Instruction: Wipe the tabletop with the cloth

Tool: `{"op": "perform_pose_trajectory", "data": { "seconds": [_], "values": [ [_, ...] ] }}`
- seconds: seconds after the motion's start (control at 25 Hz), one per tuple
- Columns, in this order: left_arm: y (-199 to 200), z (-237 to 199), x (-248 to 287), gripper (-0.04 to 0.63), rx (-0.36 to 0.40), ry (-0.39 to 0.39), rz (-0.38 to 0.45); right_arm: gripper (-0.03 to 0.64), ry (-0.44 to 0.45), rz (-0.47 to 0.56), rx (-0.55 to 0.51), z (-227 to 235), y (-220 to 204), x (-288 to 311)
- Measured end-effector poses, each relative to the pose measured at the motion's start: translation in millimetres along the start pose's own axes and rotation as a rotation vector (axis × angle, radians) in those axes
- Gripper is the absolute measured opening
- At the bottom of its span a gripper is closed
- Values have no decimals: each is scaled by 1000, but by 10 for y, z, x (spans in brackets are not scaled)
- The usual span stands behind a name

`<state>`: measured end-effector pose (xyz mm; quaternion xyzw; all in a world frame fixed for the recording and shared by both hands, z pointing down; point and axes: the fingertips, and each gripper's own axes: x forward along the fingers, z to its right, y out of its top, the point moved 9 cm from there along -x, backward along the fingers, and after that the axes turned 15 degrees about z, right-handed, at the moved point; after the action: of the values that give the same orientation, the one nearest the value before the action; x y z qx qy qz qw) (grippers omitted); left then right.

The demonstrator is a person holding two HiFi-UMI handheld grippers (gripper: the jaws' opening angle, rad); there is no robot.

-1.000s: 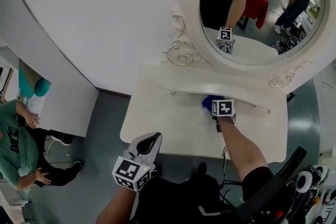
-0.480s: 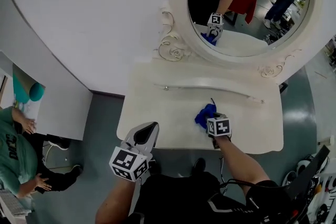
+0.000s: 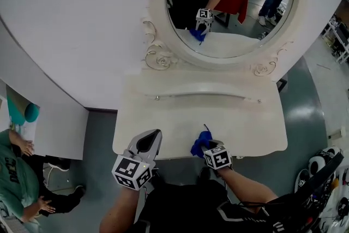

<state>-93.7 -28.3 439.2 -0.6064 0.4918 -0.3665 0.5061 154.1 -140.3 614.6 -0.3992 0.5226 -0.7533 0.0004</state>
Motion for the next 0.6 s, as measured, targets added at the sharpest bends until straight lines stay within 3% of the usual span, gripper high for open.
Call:
{"op": "perform_pose_trajectory", "data": {
  "seconds": [0.16, 0.36, 0.6],
  "values": [
    [11, 69, 66, 6, 12, -4, -2, 101, 17, 25, 29, 195, 124, 1],
    [8, 99, 79, 6, 22, 25, -9, 101, -142, 169, 52, 909, 623, 231],
    [-46, 109, 62, 6, 36, 77, -40, 101, -241, 178, 76, 1492, 932, 647]
  ]
}}
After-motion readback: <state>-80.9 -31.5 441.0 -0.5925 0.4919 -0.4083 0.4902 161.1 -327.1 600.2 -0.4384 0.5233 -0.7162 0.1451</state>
